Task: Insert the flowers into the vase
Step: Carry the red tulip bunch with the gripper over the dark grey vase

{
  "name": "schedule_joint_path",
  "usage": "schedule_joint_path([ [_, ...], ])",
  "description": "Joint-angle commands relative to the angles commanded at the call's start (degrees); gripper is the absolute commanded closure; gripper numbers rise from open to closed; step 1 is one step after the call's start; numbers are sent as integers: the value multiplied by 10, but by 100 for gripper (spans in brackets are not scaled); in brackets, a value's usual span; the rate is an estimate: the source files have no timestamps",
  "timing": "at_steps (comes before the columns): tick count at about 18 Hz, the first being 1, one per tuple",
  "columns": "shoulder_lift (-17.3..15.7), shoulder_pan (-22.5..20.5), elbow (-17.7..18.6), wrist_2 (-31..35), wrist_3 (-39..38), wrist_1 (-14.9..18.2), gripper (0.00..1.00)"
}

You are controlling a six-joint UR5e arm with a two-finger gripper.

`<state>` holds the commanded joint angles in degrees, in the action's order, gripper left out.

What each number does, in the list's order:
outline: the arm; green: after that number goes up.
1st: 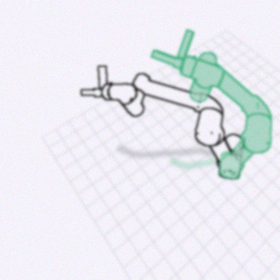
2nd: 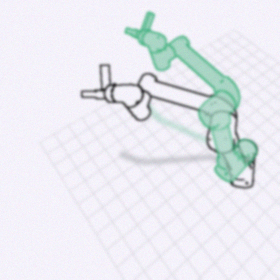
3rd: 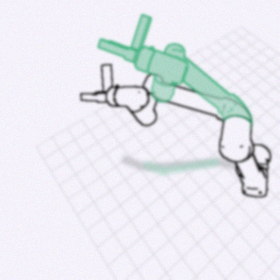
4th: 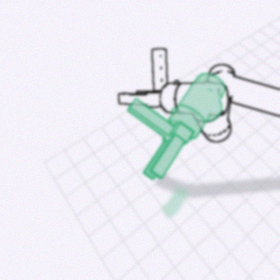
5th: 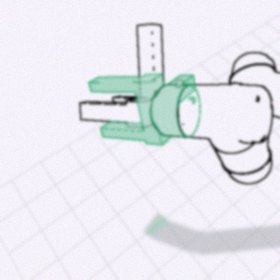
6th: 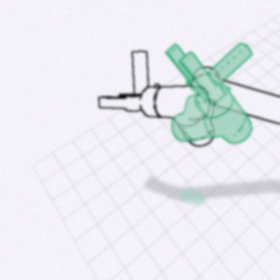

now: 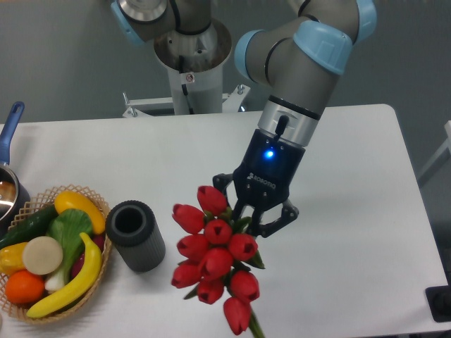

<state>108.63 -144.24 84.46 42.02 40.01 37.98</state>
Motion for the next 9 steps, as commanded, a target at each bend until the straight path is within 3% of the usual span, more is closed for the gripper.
schedule_joint_path([
  [9,-4,43,6,-54,-88,-42,100],
])
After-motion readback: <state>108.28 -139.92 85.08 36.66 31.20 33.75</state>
